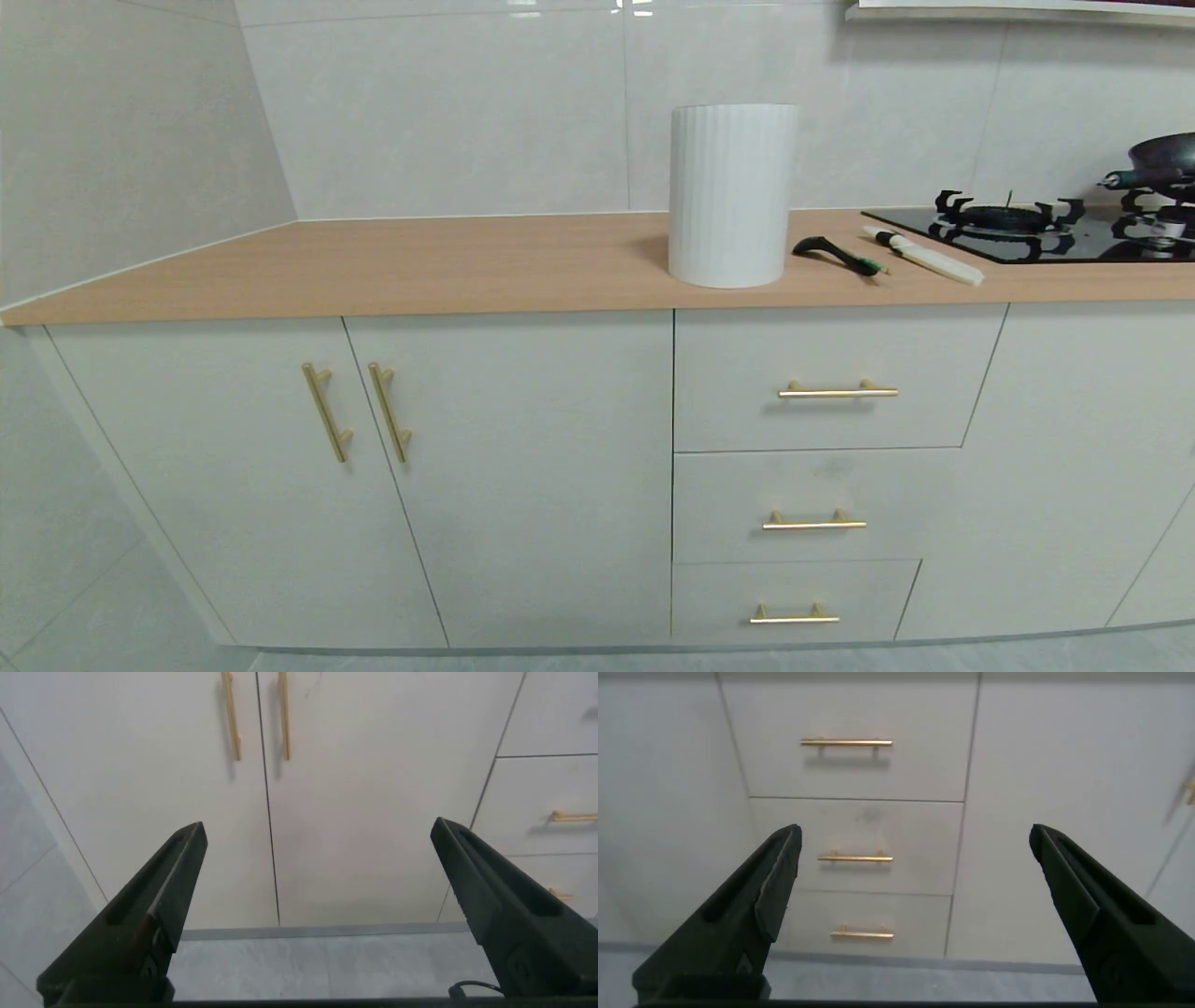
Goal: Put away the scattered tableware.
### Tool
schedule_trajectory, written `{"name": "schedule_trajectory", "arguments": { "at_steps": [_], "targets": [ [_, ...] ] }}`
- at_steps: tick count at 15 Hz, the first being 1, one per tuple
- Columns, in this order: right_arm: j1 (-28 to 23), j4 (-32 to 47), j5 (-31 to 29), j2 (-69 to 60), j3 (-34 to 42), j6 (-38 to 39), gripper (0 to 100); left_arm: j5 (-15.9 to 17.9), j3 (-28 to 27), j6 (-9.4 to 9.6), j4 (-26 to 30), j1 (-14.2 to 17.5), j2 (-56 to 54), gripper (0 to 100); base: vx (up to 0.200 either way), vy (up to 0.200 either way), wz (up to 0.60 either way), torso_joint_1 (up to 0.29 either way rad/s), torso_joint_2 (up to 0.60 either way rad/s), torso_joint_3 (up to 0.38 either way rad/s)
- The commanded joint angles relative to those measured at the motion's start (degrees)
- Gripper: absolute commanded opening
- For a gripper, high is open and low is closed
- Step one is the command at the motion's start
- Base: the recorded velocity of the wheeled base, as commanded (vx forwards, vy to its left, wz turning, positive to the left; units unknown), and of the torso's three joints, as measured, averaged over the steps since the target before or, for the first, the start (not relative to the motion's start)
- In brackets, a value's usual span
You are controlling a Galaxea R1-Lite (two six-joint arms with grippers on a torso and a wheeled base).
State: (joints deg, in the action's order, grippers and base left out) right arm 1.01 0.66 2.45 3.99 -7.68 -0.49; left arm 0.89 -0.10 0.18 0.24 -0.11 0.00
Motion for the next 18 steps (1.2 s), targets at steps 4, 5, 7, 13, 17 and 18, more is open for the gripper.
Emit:
{"name": "schedule_trajectory", "arguments": {
  "at_steps": [4, 5, 7, 13, 17, 18],
  "targets": [
    [6.46, -1.80, 3.53, 30.99, -5.50, 0.40, 100, -0.01, 0.01, -0.01, 0.02, 0.02, 0.00, 100, 0.000, 0.000, 0.00, 0.000, 0.00, 0.000],
    [7.51, -4.96, 3.26, 44.35, -9.72, 0.40, 100, -0.01, 0.01, -0.01, 0.02, 0.02, 0.00, 100, 0.000, 0.000, 0.00, 0.000, 0.00, 0.000],
    [8.92, -7.95, 3.53, 57.36, -16.14, 0.58, 100, -0.01, 0.01, -0.01, 0.02, 0.02, 0.00, 100, 0.000, 0.000, 0.00, 0.000, 0.00, 0.000],
    [9.97, -20.35, 3.09, 85.57, -28.18, 1.81, 100, -0.01, 0.01, -0.01, 0.02, 0.02, 0.00, 100, 0.000, 0.000, 0.00, 0.000, 0.00, 0.000],
    [10.06, -26.67, 2.91, 101.13, -29.85, 1.72, 100, -0.01, 0.01, 0.08, 0.02, 0.02, 0.00, 100, 0.000, 0.000, 0.00, 0.000, 0.00, 0.000],
    [10.41, -31.24, 1.86, 103.94, -29.50, 1.81, 100, -0.01, 0.01, -0.01, 0.02, 0.02, 0.00, 100, 0.000, 0.000, 0.00, 0.000, 0.00, 0.000]
  ]
}}
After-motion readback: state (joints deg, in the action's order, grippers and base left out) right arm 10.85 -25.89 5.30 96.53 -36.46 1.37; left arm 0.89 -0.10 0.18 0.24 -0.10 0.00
